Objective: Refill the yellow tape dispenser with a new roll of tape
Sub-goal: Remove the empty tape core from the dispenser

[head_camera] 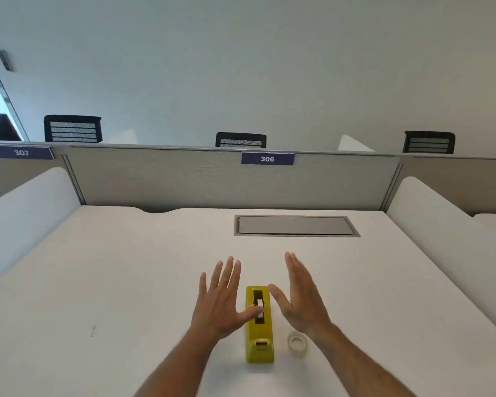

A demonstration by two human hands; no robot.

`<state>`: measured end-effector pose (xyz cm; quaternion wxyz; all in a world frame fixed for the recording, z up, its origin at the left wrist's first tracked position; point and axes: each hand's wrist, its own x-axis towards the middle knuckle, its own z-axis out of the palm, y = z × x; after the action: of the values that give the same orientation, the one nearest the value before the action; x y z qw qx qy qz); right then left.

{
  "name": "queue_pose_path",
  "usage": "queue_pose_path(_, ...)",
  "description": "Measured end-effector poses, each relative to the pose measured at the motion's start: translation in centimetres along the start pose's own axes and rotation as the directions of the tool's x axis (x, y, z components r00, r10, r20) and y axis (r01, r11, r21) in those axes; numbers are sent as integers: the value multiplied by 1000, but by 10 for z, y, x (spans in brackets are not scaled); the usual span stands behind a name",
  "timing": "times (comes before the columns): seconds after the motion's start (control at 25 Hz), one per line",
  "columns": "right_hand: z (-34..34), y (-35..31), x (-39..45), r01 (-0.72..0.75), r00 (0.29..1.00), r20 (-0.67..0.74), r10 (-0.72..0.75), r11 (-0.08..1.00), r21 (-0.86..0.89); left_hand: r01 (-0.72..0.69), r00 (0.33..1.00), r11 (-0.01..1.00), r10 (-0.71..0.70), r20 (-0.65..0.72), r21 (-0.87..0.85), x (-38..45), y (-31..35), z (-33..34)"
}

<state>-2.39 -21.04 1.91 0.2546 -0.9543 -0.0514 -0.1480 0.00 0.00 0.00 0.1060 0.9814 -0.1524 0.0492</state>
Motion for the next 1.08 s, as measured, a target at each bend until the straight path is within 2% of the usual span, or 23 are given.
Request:
queue_pose_path(0.2,15,5,-10,-16,963,270,9,1000,21,-22,982,993,42,183,-113,-9,2,18)
queue_pose_path(0.4,22,-1,-9,57,911,411,-35,998,-41,29,968,974,29,250,-226,-11,11,25)
queue_pose_path(0.76,29,-1,5,97,916,400,-40,988,-123,80,975,934,0,224,-348,-8,12,31)
queue_pose_path(1.08,29,-4,16,101,931,362,-52,988,-117,78,979,930,-4,203,-359,-4,11,31)
